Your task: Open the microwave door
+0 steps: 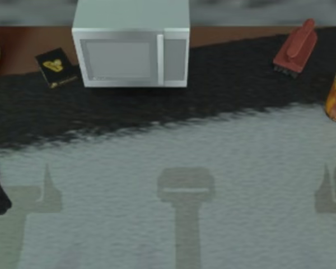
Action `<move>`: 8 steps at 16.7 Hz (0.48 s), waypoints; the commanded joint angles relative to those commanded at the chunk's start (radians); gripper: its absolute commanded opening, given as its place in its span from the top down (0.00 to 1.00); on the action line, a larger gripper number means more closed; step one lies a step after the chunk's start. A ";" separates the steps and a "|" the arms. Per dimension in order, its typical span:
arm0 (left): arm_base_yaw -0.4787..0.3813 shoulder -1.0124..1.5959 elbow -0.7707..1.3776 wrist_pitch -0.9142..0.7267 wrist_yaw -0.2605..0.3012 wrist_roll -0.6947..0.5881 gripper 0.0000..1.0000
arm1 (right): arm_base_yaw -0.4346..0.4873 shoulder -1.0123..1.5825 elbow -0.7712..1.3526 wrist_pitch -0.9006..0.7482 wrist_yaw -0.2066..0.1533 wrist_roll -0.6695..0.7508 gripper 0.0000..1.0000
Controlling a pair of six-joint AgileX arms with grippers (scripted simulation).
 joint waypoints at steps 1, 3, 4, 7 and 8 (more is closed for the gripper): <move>0.000 0.000 0.000 0.000 0.000 0.000 0.00 | 0.000 0.000 0.000 0.000 0.000 0.000 0.00; -0.005 0.010 0.010 -0.003 -0.002 -0.004 0.00 | 0.000 0.000 0.000 0.000 0.000 0.000 0.00; -0.014 0.030 0.031 -0.010 -0.007 -0.012 0.00 | 0.000 0.000 0.000 0.000 0.000 0.000 0.00; -0.064 0.155 0.155 -0.051 -0.037 -0.055 0.00 | 0.000 0.000 0.000 0.000 0.000 0.000 0.00; -0.087 0.218 0.216 -0.071 -0.051 -0.074 0.00 | 0.000 0.000 0.000 0.000 0.000 0.000 0.00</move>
